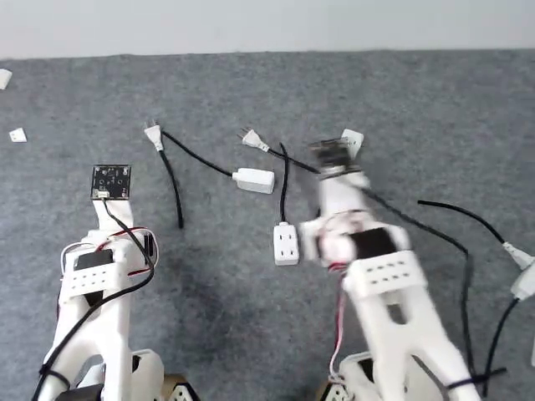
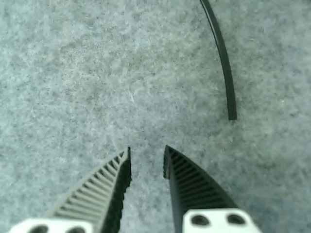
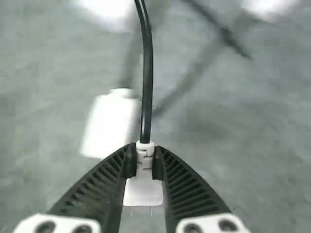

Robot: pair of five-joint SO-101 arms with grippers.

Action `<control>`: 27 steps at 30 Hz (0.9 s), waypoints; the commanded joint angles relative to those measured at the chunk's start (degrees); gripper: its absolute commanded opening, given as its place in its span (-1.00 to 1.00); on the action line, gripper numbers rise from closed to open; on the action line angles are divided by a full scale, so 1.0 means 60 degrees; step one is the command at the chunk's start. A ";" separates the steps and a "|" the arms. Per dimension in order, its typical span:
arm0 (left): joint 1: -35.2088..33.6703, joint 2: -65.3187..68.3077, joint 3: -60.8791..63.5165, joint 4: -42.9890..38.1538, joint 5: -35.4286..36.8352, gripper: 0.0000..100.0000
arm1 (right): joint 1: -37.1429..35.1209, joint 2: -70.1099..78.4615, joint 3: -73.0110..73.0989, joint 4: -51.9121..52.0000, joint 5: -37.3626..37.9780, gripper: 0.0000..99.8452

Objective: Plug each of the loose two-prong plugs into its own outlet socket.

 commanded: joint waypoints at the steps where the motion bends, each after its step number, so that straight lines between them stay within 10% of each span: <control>1: -0.0029 -0.0044 -0.0388 -0.0190 -0.0073 -0.79 | 0.1546 -0.0315 0.0044 0.0344 0.0205 -0.98; 27: -0.0044 -0.0132 -0.0256 -0.0205 -0.0073 -0.79 | 0.3026 -0.0139 0.2183 -0.0960 0.1392 -0.71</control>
